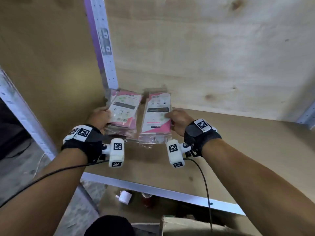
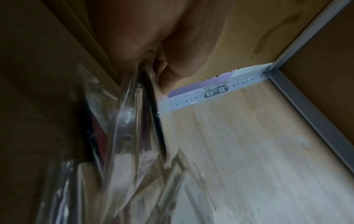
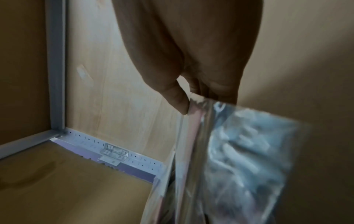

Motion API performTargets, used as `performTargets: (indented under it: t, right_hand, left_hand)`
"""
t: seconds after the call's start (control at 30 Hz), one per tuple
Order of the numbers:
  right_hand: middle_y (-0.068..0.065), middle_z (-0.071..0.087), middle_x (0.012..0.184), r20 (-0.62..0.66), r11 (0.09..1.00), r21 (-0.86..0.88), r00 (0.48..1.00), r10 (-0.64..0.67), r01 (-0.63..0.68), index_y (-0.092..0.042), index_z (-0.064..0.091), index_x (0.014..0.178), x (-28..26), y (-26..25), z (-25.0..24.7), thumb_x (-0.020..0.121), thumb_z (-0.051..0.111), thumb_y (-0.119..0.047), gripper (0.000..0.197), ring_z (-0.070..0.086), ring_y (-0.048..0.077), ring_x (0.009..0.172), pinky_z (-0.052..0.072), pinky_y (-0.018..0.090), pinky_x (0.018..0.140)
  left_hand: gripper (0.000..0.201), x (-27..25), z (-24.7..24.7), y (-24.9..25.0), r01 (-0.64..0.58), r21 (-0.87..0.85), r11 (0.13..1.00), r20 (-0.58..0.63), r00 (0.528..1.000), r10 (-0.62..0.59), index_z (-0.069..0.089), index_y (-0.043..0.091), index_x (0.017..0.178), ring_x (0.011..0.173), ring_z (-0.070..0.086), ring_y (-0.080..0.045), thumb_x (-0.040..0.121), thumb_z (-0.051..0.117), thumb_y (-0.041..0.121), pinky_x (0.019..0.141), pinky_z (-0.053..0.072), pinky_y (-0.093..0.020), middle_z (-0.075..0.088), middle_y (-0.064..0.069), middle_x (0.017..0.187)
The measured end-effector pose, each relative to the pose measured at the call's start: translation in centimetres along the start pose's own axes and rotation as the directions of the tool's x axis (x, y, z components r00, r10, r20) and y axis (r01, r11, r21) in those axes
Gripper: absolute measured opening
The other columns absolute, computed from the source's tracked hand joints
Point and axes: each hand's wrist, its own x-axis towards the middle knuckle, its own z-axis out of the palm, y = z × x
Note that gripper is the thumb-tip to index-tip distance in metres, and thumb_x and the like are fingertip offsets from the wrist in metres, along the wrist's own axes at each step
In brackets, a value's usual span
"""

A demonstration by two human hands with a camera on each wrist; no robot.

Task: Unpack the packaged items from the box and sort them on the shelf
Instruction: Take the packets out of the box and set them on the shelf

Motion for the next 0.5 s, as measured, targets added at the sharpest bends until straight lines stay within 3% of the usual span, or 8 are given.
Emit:
performTargets:
  t: [0.1,0.13,0.2,0.23,0.27,0.37,0.43,0.5]
  right_hand:
    - [0.029,0.060,0.129,0.004,0.997,-0.079,1.000,0.010,-0.009,0.014,0.055,0.127,2.0,0.7,1.7,0.095,0.052,0.007,0.033,0.059,0.045,0.119,0.046,0.055,0.105]
    - [0.030,0.061,0.128,-0.007,0.994,-0.112,1.000,0.004,-0.005,0.015,0.056,0.126,2.7,1.0,2.3,0.094,0.055,0.005,0.033,0.059,0.045,0.118,0.046,0.055,0.104]
    - [0.034,0.060,0.125,-0.056,0.989,-0.148,0.998,-0.016,0.008,0.020,0.056,0.121,3.4,1.6,3.0,0.091,0.059,0.006,0.033,0.060,0.047,0.116,0.047,0.057,0.102]
    - [0.037,0.060,0.124,-0.077,0.985,-0.172,0.997,-0.031,0.018,0.023,0.056,0.119,3.8,2.0,3.3,0.090,0.060,0.007,0.033,0.060,0.048,0.115,0.047,0.058,0.101]
    - [0.038,0.060,0.123,-0.099,0.977,-0.210,0.994,-0.050,0.028,0.025,0.056,0.117,4.1,2.2,3.5,0.089,0.061,0.007,0.033,0.060,0.049,0.115,0.049,0.057,0.099]
    - [0.027,0.065,0.118,-0.112,0.955,-0.293,0.991,-0.075,0.039,0.015,0.058,0.120,4.5,2.5,3.7,0.089,0.063,0.006,0.033,0.066,0.038,0.101,0.055,0.039,0.081]
    - [0.019,0.062,0.108,-0.125,0.952,-0.305,0.989,-0.075,0.034,0.005,0.051,0.123,4.9,2.4,3.9,0.088,0.066,0.003,0.038,0.062,0.031,0.091,0.056,0.038,0.073]
    - [0.014,0.057,0.105,-0.134,0.941,-0.337,0.988,-0.082,0.032,-0.003,0.045,0.119,5.3,2.5,4.2,0.086,0.070,-0.003,0.041,0.062,0.030,0.092,0.058,0.044,0.075]
  left_hand:
    - [0.038,0.8,-0.2,-1.5,-0.014,0.079,0.997,-0.077,0.997,0.020,0.059,0.001,0.133,0.108,0.061,-0.030,0.098,0.044,-0.003,0.102,0.051,-0.049,0.062,-0.019,0.130]
    - [0.039,1.1,-0.2,-2.1,-0.030,0.109,0.994,-0.084,0.996,0.039,0.057,-0.002,0.134,0.105,0.058,-0.026,0.097,0.044,-0.006,0.098,0.054,-0.038,0.061,-0.016,0.130]
    - [0.041,0.8,0.1,-2.4,-0.088,0.199,0.976,-0.054,0.993,0.101,0.052,-0.009,0.135,0.102,0.050,-0.021,0.095,0.044,-0.012,0.073,0.052,-0.006,0.055,-0.007,0.122]
    - [0.040,0.8,0.2,-2.6,-0.109,0.209,0.972,-0.054,0.991,0.123,0.053,-0.010,0.134,0.100,0.050,-0.020,0.095,0.044,-0.013,0.062,0.047,-0.003,0.054,-0.007,0.116]
    - [0.039,0.9,0.3,-2.6,-0.114,0.194,0.974,-0.072,0.989,0.130,0.057,-0.008,0.131,0.098,0.052,-0.021,0.095,0.044,-0.012,0.063,0.048,-0.008,0.056,-0.008,0.111]
    - [0.040,1.1,0.7,-2.3,-0.081,0.190,0.978,-0.074,0.993,0.097,0.066,0.002,0.124,0.096,0.062,-0.029,0.092,0.044,-0.007,0.087,0.054,-0.034,0.066,-0.013,0.108]
    - [0.041,1.4,0.6,-1.9,-0.082,0.250,0.965,-0.015,0.996,0.089,0.069,0.003,0.120,0.102,0.066,-0.036,0.088,0.044,-0.007,0.095,0.055,-0.047,0.070,-0.019,0.113]
    - [0.039,1.5,0.3,-1.5,-0.092,0.327,0.940,0.017,0.996,0.091,0.071,0.000,0.115,0.105,0.066,-0.039,0.086,0.046,-0.005,0.095,0.054,-0.044,0.071,-0.022,0.113]
